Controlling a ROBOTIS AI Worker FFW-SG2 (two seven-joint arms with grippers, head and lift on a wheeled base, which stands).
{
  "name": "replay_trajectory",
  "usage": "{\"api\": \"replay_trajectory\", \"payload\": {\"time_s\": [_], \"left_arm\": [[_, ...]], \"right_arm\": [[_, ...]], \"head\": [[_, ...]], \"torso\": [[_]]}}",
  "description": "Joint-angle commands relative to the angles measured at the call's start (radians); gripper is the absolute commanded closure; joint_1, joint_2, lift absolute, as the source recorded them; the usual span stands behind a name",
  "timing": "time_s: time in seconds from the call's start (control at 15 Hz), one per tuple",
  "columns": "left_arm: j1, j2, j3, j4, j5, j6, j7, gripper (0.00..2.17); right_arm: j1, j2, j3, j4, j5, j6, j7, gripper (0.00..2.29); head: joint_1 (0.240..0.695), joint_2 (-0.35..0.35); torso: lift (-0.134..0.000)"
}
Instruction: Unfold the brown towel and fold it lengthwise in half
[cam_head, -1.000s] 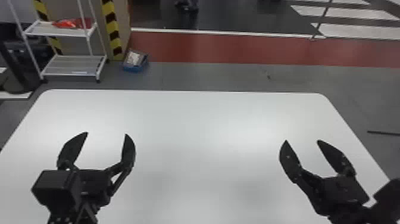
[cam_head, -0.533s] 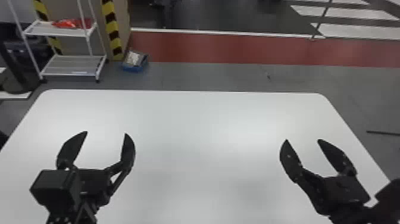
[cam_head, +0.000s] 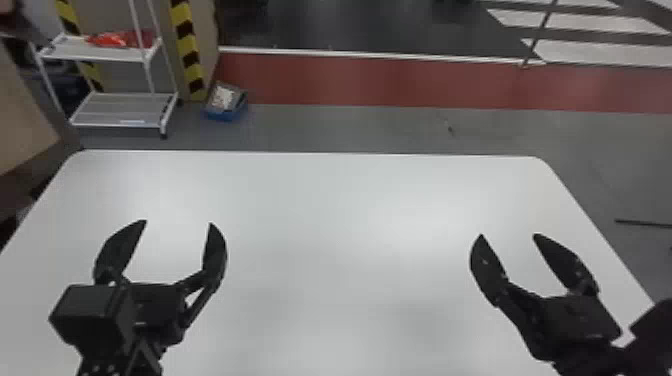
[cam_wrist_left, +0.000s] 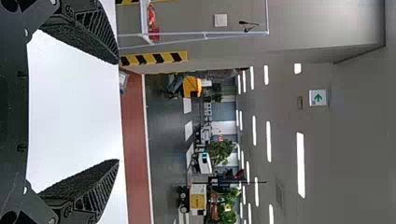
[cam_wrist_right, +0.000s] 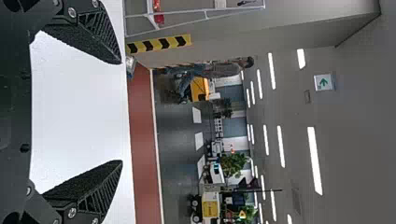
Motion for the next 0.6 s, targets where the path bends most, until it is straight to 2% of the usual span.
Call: {"api": "replay_trajectory", "payload": {"time_s": [0.0, 0.53], "left_arm": [[0.0, 0.0, 0.0, 0.0, 0.0, 0.0, 0.0, 0.14], [0.0, -0.002, 0.002, 0.005, 0.0, 0.0, 0.0, 0.14]], "right_arm": [[-0.002, -0.001, -0.001, 0.002, 0.0, 0.0, 0.0, 0.13], [-0.005, 0.0, -0.004, 0.011, 0.0, 0.0, 0.002, 0.13]], "head": [[0.695, -0.099], [0.695, -0.102]], "torso": [[-0.12], [-0.12]]}}
